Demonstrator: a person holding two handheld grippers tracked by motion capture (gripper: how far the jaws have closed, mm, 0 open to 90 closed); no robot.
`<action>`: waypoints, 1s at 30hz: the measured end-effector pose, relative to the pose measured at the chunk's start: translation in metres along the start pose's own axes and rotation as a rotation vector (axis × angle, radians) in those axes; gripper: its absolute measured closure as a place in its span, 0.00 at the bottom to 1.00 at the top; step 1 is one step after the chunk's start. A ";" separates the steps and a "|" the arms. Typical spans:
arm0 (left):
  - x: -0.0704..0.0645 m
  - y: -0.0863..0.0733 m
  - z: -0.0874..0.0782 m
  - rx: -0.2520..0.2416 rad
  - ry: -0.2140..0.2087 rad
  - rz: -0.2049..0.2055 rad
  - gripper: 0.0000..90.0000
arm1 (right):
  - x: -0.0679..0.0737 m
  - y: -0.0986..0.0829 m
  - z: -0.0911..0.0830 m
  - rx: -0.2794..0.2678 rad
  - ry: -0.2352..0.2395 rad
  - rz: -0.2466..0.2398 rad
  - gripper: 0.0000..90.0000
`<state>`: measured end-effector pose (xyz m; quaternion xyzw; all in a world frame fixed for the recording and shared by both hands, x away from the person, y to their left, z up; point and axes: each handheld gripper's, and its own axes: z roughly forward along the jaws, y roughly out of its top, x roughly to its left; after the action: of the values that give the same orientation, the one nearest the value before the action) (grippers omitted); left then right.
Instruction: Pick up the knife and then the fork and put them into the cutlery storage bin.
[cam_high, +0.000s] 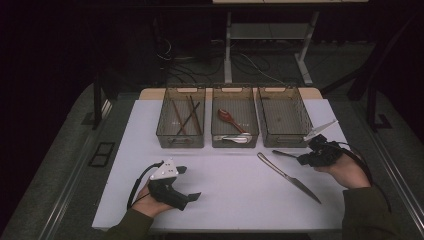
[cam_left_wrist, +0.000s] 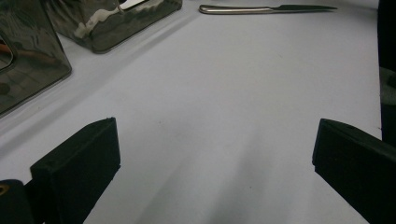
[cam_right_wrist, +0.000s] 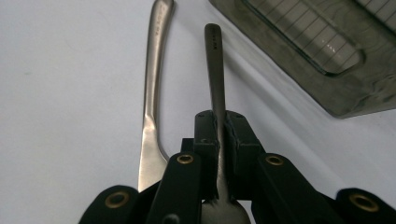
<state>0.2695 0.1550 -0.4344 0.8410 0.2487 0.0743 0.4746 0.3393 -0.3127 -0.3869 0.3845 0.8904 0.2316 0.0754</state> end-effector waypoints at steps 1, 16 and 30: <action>0.000 0.000 0.000 0.000 0.000 0.000 0.00 | 0.000 0.000 -0.002 -0.011 0.003 0.005 0.93; 0.004 -0.001 -0.003 -0.009 0.006 -0.009 0.00 | -0.004 -0.004 -0.029 -0.129 0.016 0.029 0.93; 0.004 -0.001 -0.002 -0.010 0.007 -0.013 0.00 | -0.011 0.000 -0.049 -0.209 0.016 0.056 0.93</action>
<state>0.2716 0.1592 -0.4345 0.8369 0.2554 0.0756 0.4782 0.3321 -0.3382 -0.3444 0.3973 0.8509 0.3283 0.1016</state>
